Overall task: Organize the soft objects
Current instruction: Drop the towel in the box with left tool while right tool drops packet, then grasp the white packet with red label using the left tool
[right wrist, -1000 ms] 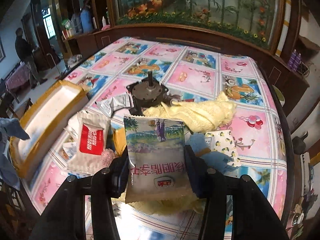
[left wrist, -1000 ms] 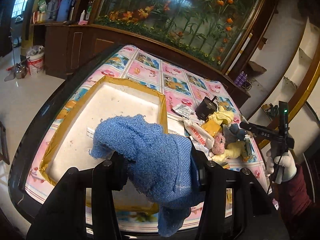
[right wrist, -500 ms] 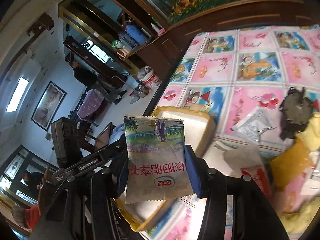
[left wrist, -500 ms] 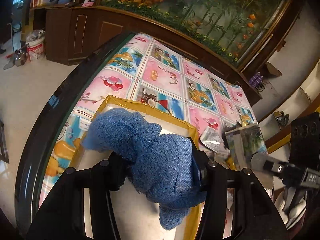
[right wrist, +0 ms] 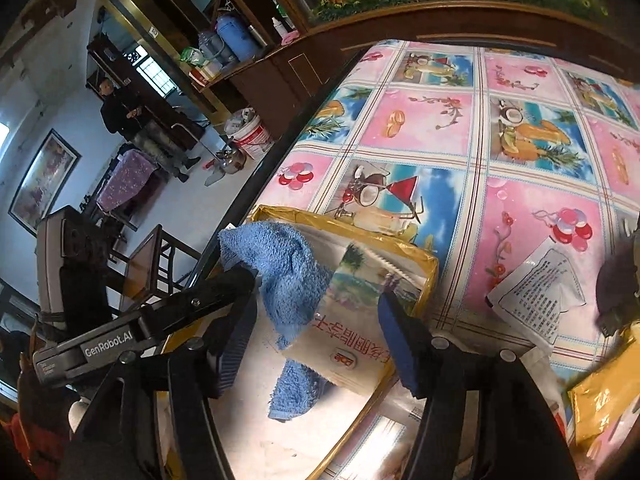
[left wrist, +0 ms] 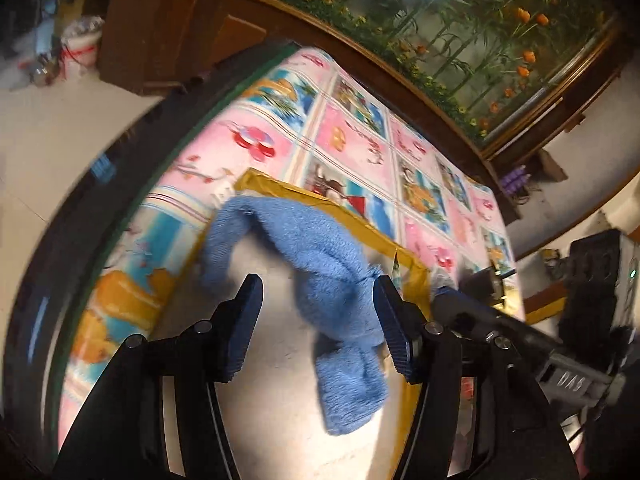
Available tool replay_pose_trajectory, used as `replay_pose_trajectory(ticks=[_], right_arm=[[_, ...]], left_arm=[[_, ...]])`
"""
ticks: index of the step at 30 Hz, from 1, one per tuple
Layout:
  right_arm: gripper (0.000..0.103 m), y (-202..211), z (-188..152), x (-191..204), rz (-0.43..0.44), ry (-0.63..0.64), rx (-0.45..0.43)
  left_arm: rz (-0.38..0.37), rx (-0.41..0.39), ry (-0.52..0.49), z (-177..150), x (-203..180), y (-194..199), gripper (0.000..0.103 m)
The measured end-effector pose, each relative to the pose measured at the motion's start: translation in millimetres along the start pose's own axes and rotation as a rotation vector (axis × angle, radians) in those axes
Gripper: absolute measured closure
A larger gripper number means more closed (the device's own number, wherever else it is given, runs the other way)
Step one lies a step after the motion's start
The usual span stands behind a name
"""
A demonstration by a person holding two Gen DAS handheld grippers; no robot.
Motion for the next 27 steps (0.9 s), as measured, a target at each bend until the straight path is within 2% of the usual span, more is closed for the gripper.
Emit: replay_pose_trajectory(ticks=[2, 7, 15, 19, 21, 22, 26, 27], right_arm=[[0.040, 12.5, -3.2, -2.2, 0.005, 0.003, -0.021], [0.040, 43.7, -18.7, -16.5, -0.030, 0.035, -0.071], [0.040, 118.0, -65.4, -74.8, -0.105, 0.008, -0.154], [0.040, 167.3, -94.1, -115.4, -0.208, -0.014, -0.236], [0.038, 183.7, -106.7, -133.2, -0.240, -0.042, -0.261], [0.037, 190.2, -112.8, -142.4, -0.252, -0.060, -0.269], [0.037, 203.3, -133.8, -170.6, -0.253, -0.135, -0.289], [0.037, 203.5, -138.3, -175.6, -0.250, -0.149, -0.287]], left_arm=[[0.018, -0.002, 0.013, -12.5, 4.2, 2.9, 0.045], [0.020, 0.065, 0.073, -45.7, 19.6, -7.0, 0.045], [-0.032, 0.046, 0.056, -69.2, 15.8, 14.2, 0.045], [-0.016, -0.051, -0.071, -69.1, -28.4, 48.9, 0.044], [-0.037, -0.061, -0.137, -73.4, -59.2, 56.2, 0.035], [-0.055, -0.056, -0.160, -77.5, -76.8, 55.6, 0.030], [-0.138, 0.042, -0.205, -95.3, -133.8, 25.1, 0.030], [-0.137, 0.068, -0.202, -98.6, -144.0, 14.7, 0.030]])
Point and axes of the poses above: each gripper's, at about its wrist camera, not at the fingertips, and y roughly against the way its jaws point, x to its left, z to its top, the point moved 4 cm from there along -y, roughly the way its jaws point
